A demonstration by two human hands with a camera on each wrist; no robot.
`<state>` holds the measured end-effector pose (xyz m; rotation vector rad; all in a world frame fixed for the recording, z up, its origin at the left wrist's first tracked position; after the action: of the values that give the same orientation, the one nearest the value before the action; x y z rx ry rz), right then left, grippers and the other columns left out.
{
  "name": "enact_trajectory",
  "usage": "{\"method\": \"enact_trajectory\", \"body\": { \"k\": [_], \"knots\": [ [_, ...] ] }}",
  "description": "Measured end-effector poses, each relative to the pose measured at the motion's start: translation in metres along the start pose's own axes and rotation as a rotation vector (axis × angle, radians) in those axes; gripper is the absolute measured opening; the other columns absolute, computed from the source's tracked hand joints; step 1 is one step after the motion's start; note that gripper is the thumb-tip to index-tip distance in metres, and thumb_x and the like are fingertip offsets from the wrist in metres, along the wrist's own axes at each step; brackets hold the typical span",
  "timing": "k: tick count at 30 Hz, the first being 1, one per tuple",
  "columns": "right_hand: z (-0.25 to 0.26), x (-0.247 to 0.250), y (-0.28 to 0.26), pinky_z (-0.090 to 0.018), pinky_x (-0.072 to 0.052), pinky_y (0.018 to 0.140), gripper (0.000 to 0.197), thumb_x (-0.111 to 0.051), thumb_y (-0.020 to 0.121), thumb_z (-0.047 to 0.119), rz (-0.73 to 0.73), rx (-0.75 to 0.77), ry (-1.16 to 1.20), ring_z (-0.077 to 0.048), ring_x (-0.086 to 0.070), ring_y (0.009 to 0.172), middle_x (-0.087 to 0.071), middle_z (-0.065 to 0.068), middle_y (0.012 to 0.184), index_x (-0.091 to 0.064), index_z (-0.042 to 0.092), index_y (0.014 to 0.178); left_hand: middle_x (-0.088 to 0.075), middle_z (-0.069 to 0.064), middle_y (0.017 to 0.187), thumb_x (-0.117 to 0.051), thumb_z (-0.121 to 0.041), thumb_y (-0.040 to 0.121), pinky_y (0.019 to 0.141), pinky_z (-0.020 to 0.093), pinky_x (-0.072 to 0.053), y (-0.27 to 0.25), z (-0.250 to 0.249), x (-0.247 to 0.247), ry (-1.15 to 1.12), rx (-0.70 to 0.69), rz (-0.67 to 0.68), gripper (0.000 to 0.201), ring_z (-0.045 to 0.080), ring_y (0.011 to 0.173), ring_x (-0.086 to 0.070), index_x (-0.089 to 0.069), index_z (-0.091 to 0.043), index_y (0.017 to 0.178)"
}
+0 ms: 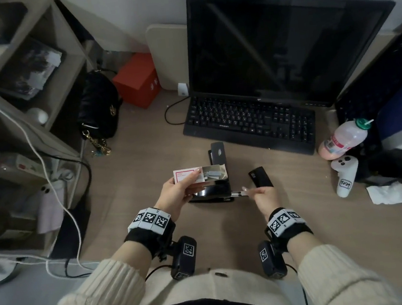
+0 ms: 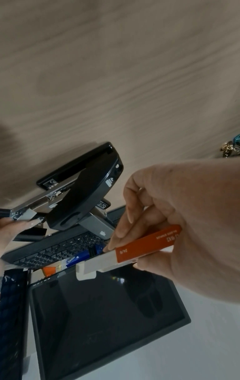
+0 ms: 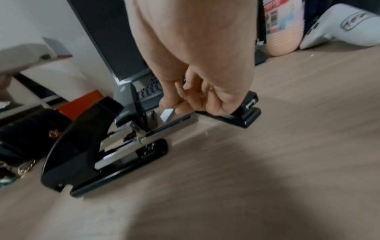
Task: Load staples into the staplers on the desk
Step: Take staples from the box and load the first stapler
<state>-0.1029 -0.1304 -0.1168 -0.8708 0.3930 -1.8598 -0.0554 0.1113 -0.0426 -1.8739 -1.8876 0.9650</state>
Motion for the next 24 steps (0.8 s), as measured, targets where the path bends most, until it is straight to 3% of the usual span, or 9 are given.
{"method": "enact_trajectory", "body": {
  "k": [5,10,16,21,24],
  "knots": [
    [-0.006,-0.008,0.008,-0.031,-0.043,0.092,0.028,-0.075,0.080,0.035,-0.054,-0.093,-0.078,-0.031,-0.061,0.109,-0.070,-0.013,0.108,-0.073,0.007,0.084,-0.074,0.008,0.101,-0.074,-0.029,0.085,0.059,0.017,-0.047,-0.001,0.004,0.002,0.021,0.009,-0.006,0.045,0.017,0.081,-0.068,-0.064,-0.006,0.122],
    [-0.001,-0.006,0.004,-0.028,-0.044,0.084,0.036,-0.072,0.083,0.037,-0.103,-0.068,-0.184,-0.032,-0.064,0.103,-0.071,-0.015,0.104,-0.074,0.005,0.098,-0.073,0.008,0.099,-0.074,-0.029,0.085,0.047,0.012,-0.043,-0.002,0.007,0.003,0.043,0.011,-0.027,0.046,0.013,0.074,-0.067,-0.064,-0.005,0.123],
    [0.007,-0.005,0.014,-0.034,-0.048,0.082,0.037,-0.072,0.082,0.042,-0.049,-0.110,-0.327,-0.031,-0.063,0.087,-0.070,-0.012,0.094,-0.071,0.006,0.087,-0.073,0.008,0.102,-0.074,-0.029,0.085,0.049,0.013,-0.045,-0.003,0.005,0.002,0.043,0.002,-0.018,0.045,0.016,0.080,-0.067,-0.064,-0.005,0.122],
    [0.011,-0.005,0.022,-0.044,-0.053,0.085,0.034,-0.078,0.075,0.039,-0.057,-0.035,-0.389,-0.031,-0.067,0.082,-0.071,-0.012,0.086,-0.052,0.018,0.070,-0.073,0.012,0.106,-0.074,-0.031,0.085,0.055,0.016,-0.042,-0.003,0.004,0.000,0.060,-0.014,-0.022,0.046,0.022,0.089,-0.065,-0.064,-0.005,0.122],
    [0.012,-0.007,0.025,-0.039,-0.054,0.082,0.036,-0.077,0.074,0.045,-0.050,-0.062,-0.451,-0.029,-0.066,0.075,-0.072,-0.009,0.082,-0.062,0.014,0.066,-0.074,0.011,0.103,-0.074,-0.030,0.085,0.056,0.017,-0.041,-0.004,0.003,0.000,0.061,-0.015,-0.022,0.045,0.022,0.087,-0.066,-0.065,-0.005,0.121]
  ]
}}
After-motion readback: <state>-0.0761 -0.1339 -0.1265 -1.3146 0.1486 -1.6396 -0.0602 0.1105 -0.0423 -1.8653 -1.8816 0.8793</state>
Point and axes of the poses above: each hand's wrist, its own y-axis towards the middle knuckle, its own x-axis out of the back of the hand, z = x × y, the point moved 5 cm from there along y, towards the middle knuckle
